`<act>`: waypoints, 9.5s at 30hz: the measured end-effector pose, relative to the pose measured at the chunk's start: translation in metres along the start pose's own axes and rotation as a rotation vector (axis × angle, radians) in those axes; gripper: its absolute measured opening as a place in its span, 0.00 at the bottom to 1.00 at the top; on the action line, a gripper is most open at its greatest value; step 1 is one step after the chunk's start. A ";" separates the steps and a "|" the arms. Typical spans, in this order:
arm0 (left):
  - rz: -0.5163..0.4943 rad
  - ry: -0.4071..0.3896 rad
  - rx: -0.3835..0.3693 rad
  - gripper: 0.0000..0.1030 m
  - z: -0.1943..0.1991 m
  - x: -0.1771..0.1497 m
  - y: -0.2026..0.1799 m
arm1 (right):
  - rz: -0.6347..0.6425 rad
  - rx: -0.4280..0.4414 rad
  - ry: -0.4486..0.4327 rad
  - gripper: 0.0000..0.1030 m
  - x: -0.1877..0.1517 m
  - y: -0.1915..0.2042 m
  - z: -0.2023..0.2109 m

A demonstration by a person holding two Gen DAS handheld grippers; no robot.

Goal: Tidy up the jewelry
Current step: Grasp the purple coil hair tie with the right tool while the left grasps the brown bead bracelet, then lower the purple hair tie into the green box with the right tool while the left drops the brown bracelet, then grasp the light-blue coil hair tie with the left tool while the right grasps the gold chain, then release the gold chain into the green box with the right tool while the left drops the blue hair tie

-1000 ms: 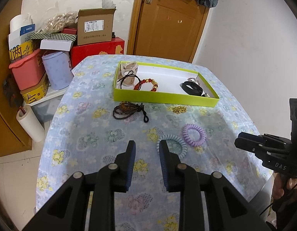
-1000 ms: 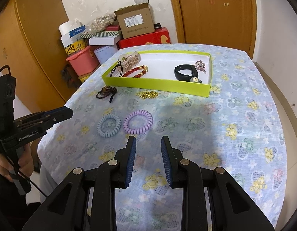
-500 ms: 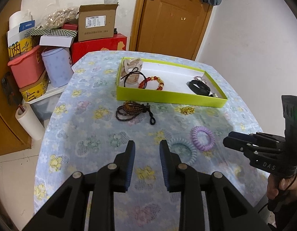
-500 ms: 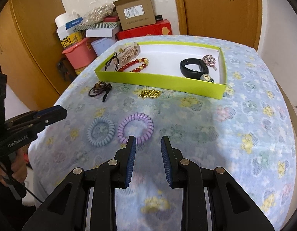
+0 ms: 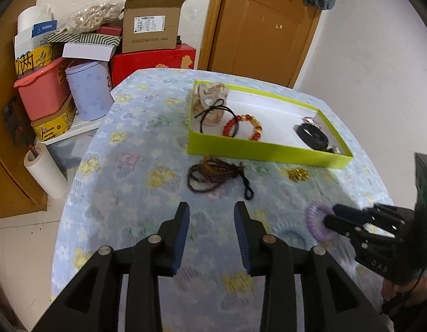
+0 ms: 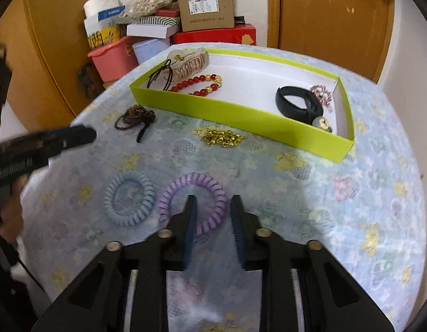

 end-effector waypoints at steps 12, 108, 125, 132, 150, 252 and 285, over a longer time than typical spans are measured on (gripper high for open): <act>0.027 0.032 0.005 0.37 -0.043 0.028 0.011 | -0.045 0.024 -0.008 0.09 -0.011 -0.020 0.009; -0.120 0.052 0.024 0.12 -0.148 0.137 -0.068 | -0.174 -0.033 -0.071 0.10 0.134 -0.143 -0.078; -0.133 -0.026 -0.048 0.41 -0.085 0.121 -0.080 | -0.174 -0.002 -0.130 0.27 0.105 -0.123 -0.015; -0.190 -0.041 -0.042 0.41 -0.038 0.079 -0.085 | -0.153 0.041 -0.159 0.27 0.068 -0.099 0.028; -0.170 -0.009 -0.037 0.40 0.036 -0.015 -0.067 | -0.124 0.091 -0.080 0.27 -0.019 -0.039 0.080; -0.091 0.017 0.003 0.09 0.015 -0.012 -0.026 | 0.106 0.088 0.021 0.07 0.062 0.012 0.014; -0.176 -0.044 -0.037 0.09 0.000 0.061 -0.076 | -0.025 0.102 -0.119 0.07 0.080 -0.054 0.054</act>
Point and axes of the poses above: each gripper's, at about its wrist camera, not at the fingertips, and z roughly against the way its jaws point, y to its left, x to its top, the point moved 2 cm from there along -z, roughly the way its jaws point
